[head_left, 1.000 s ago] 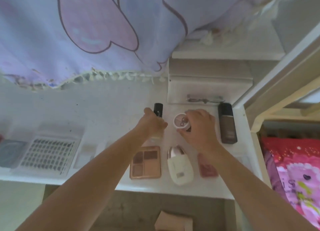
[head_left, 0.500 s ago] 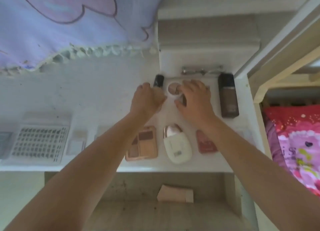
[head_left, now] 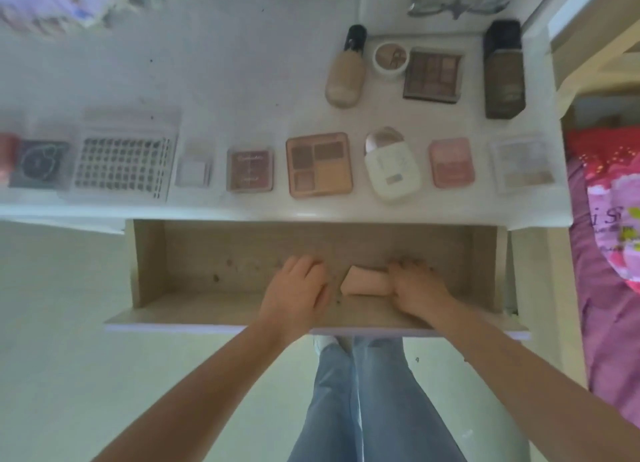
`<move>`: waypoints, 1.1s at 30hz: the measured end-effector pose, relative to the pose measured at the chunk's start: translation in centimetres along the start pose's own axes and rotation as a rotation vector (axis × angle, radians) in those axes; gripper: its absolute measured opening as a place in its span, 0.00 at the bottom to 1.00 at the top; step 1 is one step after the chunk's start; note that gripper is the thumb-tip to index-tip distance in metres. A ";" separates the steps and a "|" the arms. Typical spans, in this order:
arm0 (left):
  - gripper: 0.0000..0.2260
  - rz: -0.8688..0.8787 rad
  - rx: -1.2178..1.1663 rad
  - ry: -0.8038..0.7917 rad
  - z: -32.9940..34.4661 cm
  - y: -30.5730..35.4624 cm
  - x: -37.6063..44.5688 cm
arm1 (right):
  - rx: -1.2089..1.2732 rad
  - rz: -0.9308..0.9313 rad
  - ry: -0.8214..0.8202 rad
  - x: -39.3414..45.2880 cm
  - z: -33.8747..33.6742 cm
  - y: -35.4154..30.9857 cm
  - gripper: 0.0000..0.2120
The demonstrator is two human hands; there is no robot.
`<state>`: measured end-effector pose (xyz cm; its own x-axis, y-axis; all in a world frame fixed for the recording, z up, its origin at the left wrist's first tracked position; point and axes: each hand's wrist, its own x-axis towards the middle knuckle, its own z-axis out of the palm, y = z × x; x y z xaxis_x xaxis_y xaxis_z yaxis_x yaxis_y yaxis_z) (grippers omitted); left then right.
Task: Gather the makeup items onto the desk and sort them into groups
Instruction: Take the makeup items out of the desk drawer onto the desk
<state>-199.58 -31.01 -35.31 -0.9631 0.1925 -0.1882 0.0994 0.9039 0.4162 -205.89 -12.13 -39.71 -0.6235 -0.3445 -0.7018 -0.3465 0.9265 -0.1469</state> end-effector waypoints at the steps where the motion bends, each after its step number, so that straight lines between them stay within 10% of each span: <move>1: 0.18 -0.122 0.005 -0.126 1.0 -0.4 -1.3 | 0.002 0.051 -0.006 0.4 0.6 0.0 0.21; 10: 0.18 -0.222 0.129 -0.182 4.2 -2.1 -4.6 | 0.315 -0.008 -0.005 0.0 0.6 -0.1 0.11; 17: 0.17 -0.252 0.058 -0.301 2.1 -1.7 -3.7 | 0.535 -0.189 0.308 -4.7 -4.3 -1.4 0.09; 25: 0.08 -0.201 0.075 0.503 -8.0 -3.6 3.1 | 0.860 -0.310 0.598 -3.6 -18.5 -5.5 0.07; 33: 0.20 -0.354 0.142 0.308 -8.9 -8.0 7.0 | 0.696 -0.274 0.556 8.2 -26.7 -8.4 0.11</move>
<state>-209.32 -40.34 -32.02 -0.9709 -0.2389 -0.0159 -0.2354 0.9407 0.2443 -226.77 -26.78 -25.65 -0.8907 -0.4206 -0.1724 -0.1450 0.6224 -0.7691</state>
